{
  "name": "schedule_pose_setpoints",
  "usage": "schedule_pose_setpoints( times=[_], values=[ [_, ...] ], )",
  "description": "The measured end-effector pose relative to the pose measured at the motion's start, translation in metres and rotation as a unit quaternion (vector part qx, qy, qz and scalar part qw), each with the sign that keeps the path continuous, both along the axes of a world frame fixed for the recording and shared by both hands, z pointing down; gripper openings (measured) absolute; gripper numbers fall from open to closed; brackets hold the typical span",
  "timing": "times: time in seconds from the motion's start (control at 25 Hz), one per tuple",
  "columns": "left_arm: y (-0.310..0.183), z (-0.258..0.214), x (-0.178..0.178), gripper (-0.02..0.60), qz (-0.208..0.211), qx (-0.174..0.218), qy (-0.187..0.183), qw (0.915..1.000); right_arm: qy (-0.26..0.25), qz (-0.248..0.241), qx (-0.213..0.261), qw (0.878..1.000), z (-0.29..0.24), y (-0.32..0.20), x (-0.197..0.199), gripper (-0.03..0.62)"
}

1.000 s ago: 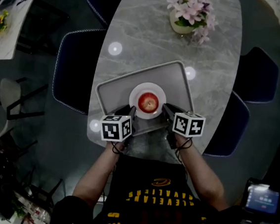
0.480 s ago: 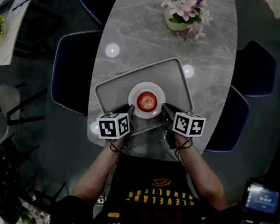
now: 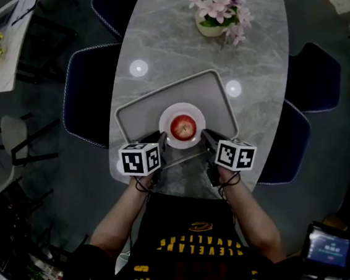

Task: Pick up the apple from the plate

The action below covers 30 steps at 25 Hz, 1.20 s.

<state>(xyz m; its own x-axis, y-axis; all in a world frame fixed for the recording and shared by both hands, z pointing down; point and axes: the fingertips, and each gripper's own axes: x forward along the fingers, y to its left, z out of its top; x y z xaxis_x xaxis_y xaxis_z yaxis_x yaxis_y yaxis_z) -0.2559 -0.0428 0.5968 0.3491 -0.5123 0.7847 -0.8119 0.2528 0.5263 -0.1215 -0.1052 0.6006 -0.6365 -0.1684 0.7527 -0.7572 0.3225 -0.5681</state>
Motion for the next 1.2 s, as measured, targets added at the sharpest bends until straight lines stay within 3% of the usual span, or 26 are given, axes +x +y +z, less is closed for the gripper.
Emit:
schedule_pose_setpoints(
  times=[0.48,1.2],
  values=[
    [0.009,-0.022,0.036,0.061,0.028,0.01,-0.001,0.9995,-0.011,0.021,0.0,1.0,-0.019,0.018,0.039,0.041],
    [0.035,-0.03,0.152,0.061,0.082,0.012,-0.005,0.9966,-0.014,0.066,0.006,0.998,-0.025,0.055,0.159,0.041]
  ],
)
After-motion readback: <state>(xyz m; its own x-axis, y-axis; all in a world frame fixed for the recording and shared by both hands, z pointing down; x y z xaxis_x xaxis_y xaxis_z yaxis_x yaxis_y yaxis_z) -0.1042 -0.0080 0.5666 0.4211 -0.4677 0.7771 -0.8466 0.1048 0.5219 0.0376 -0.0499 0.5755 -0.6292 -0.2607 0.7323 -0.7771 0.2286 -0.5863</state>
